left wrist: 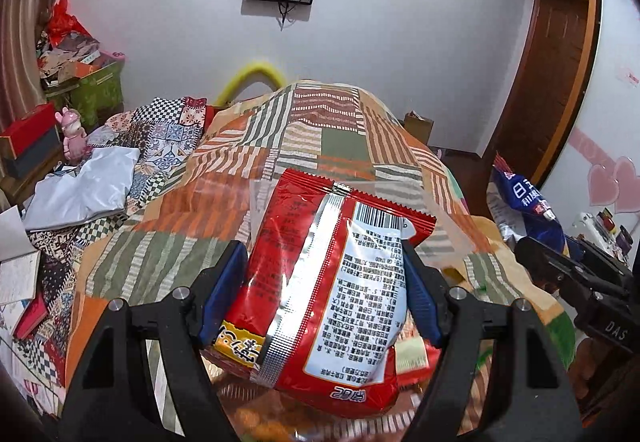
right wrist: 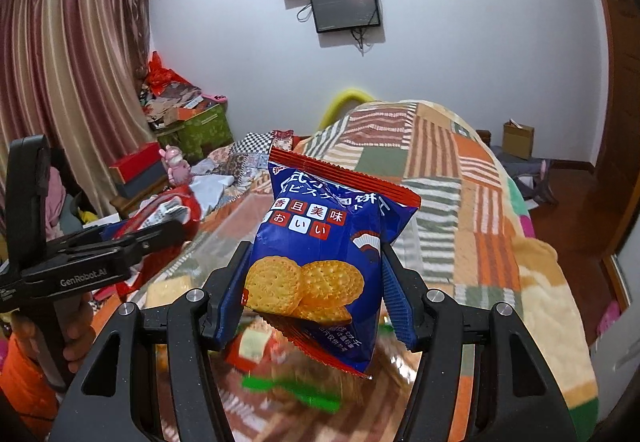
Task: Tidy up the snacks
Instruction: 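Carry both bags into the clear box and open both tools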
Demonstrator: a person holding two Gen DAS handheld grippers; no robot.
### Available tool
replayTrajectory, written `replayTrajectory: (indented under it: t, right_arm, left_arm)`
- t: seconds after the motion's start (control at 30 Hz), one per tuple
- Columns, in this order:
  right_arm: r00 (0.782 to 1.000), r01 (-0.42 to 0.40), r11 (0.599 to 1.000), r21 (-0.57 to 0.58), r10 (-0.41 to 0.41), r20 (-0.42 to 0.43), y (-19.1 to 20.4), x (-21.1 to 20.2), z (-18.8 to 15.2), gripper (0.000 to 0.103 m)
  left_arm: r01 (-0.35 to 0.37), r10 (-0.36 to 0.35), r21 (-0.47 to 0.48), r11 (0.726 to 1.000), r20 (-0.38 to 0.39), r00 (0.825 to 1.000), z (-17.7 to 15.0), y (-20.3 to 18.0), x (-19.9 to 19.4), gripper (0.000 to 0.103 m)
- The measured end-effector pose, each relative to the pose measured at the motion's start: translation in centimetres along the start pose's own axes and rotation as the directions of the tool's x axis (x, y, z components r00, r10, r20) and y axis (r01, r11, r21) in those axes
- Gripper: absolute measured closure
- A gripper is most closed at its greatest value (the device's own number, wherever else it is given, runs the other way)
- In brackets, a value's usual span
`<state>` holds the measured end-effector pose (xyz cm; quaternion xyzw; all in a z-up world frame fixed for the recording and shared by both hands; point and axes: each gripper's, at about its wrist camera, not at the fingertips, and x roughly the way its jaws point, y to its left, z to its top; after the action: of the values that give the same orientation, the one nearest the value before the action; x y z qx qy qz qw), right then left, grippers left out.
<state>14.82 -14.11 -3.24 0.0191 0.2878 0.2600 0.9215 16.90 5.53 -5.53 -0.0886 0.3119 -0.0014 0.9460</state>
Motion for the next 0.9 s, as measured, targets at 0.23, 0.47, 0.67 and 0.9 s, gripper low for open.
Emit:
replayTrajectory:
  t: [0.23, 0.47, 0.67, 0.9]
  right_arm:
    - [1.0, -0.003, 1.0, -0.019, 0.002, -0.022, -0.1, 2.8, 1.4, 0.046]
    - [0.996, 0.005, 1.0, -0.017, -0.006, -0.089, -1.1, 5.8, 2.2, 0.046]
    - [0.986, 0.02, 0.999, -0.032, -0.025, -0.165, -2.1, 8.2, 2.6, 0.046]
    - [0.966, -0.01, 1.0, -0.002, 0.009, -0.26, -3.2, 10.7, 2.1, 0.046]
  left_arm:
    - [-0.016, 0.017, 0.023, 1.0, -0.014, 1.0, 1.9, -0.4, 3.0, 0.029]
    - [-0.021, 0.022, 0.023, 1.0, -0.042, 0.999, 3.2, -0.1, 5.9, 0.029]
    - [-0.009, 0.008, -0.005, 1.0, -0.118, 0.993, 3.5, 0.4, 9.4, 0.029]
    - [-0.009, 0.007, -0.009, 1.0, -0.216, 0.976, 3.2, 0.8, 12.9, 0.029]
